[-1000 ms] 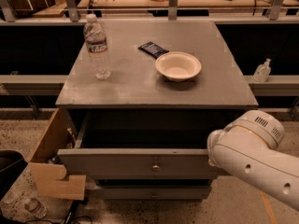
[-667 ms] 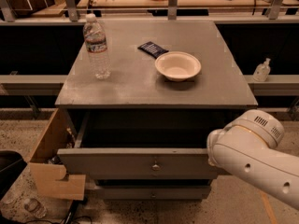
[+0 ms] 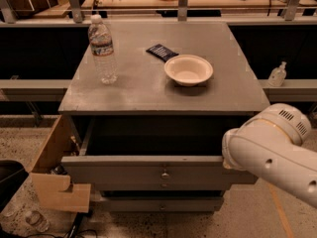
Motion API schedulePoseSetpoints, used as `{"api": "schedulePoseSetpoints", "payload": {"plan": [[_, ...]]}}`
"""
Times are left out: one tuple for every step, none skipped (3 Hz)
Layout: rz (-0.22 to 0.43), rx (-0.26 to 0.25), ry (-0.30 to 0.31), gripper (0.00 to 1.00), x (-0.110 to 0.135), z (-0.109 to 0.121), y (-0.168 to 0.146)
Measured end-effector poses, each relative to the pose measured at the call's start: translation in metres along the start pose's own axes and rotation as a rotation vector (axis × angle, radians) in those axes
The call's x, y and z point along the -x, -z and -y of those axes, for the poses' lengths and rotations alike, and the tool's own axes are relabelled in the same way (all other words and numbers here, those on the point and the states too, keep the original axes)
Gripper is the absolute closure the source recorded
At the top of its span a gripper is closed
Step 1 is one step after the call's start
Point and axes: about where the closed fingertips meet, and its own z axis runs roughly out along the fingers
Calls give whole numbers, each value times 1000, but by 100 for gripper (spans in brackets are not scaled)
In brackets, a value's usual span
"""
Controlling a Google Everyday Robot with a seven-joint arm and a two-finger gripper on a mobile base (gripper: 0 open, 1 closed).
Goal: Open top drawer
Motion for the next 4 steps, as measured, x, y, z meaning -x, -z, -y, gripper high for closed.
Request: {"api": "schedulePoseSetpoints", "payload": {"plan": [[-11,-4,36,100,-16,36,32],[-21,-4,59,100,-36,59,51],[-17,-4,59,100,-45,62,54],[7,10,39,100,-51,47,34]]}}
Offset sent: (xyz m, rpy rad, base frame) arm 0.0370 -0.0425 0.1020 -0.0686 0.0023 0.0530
